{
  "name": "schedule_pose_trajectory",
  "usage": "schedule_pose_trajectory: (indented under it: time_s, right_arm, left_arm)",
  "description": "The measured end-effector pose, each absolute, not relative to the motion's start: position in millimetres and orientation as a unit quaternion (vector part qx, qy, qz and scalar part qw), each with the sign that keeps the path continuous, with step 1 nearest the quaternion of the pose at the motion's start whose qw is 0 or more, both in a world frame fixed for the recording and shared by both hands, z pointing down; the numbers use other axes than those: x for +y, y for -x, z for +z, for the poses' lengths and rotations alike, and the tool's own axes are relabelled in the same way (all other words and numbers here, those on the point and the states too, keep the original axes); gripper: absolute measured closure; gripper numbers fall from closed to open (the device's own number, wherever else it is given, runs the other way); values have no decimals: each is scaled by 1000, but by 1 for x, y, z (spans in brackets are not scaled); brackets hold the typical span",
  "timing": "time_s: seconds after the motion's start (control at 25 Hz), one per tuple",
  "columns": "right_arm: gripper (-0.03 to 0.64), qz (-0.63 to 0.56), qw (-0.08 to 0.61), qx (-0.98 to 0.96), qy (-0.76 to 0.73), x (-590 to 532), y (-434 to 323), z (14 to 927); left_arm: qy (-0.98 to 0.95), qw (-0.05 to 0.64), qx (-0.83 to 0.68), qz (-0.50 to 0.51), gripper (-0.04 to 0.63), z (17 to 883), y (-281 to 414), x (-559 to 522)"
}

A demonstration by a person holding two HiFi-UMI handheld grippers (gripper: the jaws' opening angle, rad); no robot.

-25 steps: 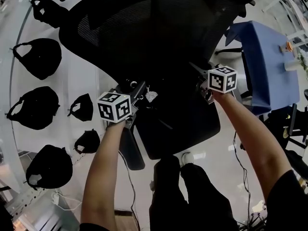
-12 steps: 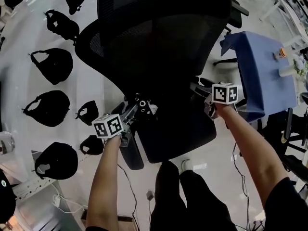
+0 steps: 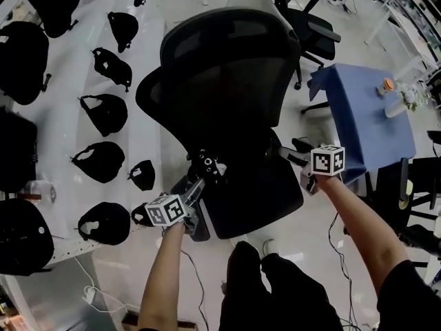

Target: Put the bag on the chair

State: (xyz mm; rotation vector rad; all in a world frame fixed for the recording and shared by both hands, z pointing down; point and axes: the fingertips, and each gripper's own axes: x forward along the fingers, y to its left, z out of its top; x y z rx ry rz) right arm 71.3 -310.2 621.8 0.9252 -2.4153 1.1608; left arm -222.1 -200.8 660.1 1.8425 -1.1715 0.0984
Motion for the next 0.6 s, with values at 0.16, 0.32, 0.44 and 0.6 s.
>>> schedule_pose_trajectory:
  time_s: [0.16,0.32,0.44,0.6]
  right_arm:
    - [250,388,152,-852,-316,-265,-87,577]
    - [274,348,132,-869,-327,-214,-94,525]
    - [295,328,131,-872,-338,-172,-107,507]
    - [318,303,122,-880,-345,-130,-116,475]
  left_arm:
    - [-751,464,-469,-19,299,605,201,-165]
    - [-782,434,-444,-44,299,549,173,-115]
    - [-801,416,-427,-45,299,521,147,-63]
    - [-815,383,-432,-59,301,485,127,-20]
